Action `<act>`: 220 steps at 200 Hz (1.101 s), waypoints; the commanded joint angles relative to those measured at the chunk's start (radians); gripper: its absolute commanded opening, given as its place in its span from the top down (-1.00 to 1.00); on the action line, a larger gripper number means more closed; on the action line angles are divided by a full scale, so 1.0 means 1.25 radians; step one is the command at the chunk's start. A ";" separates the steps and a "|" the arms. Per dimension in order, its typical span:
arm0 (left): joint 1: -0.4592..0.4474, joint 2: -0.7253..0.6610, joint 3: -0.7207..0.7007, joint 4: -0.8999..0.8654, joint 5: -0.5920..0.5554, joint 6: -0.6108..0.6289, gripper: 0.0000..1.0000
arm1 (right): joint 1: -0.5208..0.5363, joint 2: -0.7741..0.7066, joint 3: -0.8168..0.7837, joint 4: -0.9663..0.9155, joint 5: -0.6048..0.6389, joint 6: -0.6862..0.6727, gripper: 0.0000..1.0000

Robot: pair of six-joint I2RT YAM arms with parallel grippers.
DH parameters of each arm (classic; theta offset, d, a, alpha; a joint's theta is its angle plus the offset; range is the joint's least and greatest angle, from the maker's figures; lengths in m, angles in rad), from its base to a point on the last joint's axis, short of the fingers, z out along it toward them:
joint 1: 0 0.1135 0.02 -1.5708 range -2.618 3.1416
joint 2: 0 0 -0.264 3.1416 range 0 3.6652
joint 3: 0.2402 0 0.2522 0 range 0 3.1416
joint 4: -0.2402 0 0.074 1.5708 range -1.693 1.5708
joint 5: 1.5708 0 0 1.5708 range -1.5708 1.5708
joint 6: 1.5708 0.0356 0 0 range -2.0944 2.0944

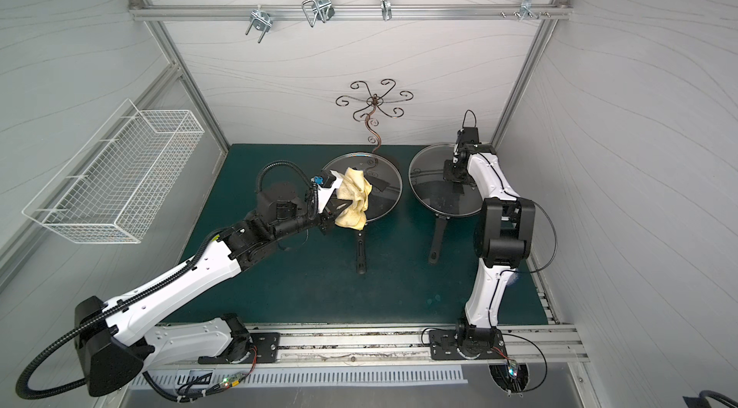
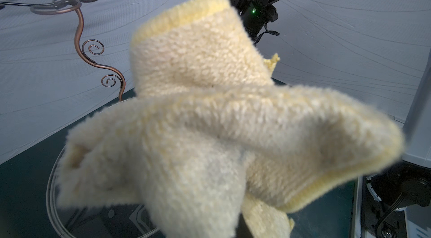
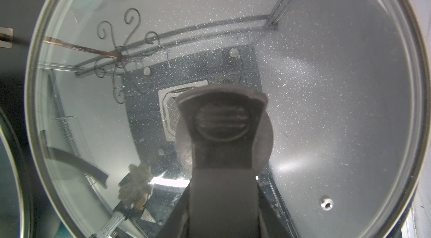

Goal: Wipe the pot lid with a cloth
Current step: Place the pot lid on the cooking pot.

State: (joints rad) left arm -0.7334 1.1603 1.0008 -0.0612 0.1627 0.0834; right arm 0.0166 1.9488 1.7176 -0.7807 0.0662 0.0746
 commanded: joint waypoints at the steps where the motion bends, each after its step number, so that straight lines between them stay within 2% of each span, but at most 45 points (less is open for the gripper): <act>1: 0.010 -0.022 -0.006 0.050 0.022 0.013 1.00 | -0.001 -0.012 0.029 -0.085 -0.014 -0.013 1.00; 56: 0.048 -0.048 -0.049 0.064 0.022 0.005 1.00 | -0.003 0.010 0.085 -0.162 -0.063 0.001 1.00; 92: 0.079 -0.048 -0.055 0.069 0.026 0.004 1.00 | -0.005 0.037 0.123 -0.192 -0.063 -0.001 1.00; 111: 0.094 -0.043 -0.050 0.069 0.037 0.005 1.00 | -0.006 0.060 0.139 -0.206 -0.052 -0.010 1.00; 148: 0.113 -0.034 -0.041 0.066 0.049 0.005 1.00 | -0.009 0.062 0.115 -0.149 0.031 -0.051 1.00; 206: 0.125 -0.027 -0.021 0.039 0.049 0.002 1.00 | -0.017 0.099 0.141 -0.157 0.031 -0.066 1.00; 220: 0.126 -0.025 -0.022 0.037 0.048 -0.002 1.00 | -0.016 0.089 0.122 -0.148 0.057 -0.077 1.00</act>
State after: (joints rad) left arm -0.5831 1.1210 0.9218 -0.0460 0.2077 0.0799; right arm 0.0086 2.0281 1.8755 -1.0119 0.0589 0.0128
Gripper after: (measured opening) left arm 0.085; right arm 0.342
